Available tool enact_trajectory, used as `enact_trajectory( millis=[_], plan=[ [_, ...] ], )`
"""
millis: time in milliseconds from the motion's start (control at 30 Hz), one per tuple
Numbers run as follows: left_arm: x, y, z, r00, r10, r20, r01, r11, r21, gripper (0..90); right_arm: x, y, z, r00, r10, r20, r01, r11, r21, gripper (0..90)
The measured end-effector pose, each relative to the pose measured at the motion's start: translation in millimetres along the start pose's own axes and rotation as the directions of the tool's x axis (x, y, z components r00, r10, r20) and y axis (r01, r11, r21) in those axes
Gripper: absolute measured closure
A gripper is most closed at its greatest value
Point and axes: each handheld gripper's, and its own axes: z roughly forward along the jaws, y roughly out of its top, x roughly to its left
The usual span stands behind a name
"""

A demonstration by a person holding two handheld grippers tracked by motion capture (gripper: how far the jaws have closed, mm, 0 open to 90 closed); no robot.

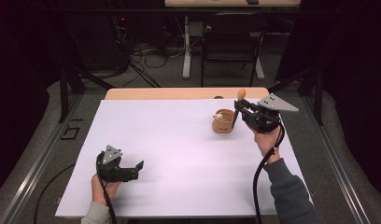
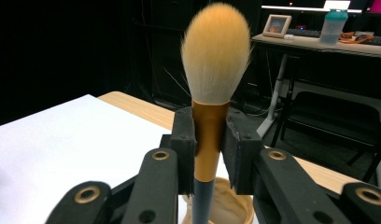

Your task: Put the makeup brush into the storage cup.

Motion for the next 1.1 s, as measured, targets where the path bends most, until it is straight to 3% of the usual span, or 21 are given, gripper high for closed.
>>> enact_trajectory(
  millis=[1100],
  plan=[
    [0.0, -0.2, 0.5, 0.9999, 0.014, 0.000, -0.014, 0.9999, 0.005, 0.0, -9.6, 7.3, 9.0, 0.9996, -0.010, 0.025, 0.011, 0.999, -0.052, 76.3]
  ],
)
